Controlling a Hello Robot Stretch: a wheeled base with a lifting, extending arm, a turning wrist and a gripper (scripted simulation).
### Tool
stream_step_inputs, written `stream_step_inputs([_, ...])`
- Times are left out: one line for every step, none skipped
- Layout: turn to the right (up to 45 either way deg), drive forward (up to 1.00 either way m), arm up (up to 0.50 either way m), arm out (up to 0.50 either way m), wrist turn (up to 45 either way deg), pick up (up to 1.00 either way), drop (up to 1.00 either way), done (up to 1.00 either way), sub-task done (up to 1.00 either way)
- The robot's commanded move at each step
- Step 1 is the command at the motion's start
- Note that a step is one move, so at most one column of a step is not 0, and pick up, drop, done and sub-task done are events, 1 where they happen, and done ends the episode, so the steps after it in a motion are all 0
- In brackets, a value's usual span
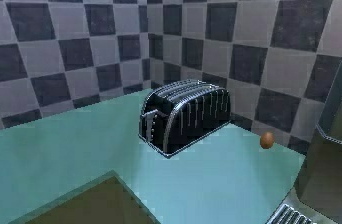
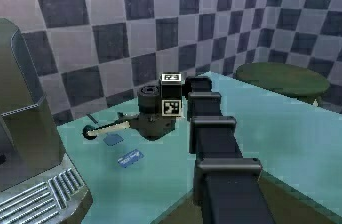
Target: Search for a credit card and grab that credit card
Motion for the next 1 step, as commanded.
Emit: stream_step_inputs([0.0, 0.0, 0.0, 0.0, 6.0, 0.0, 0.0, 0.0, 0.0])
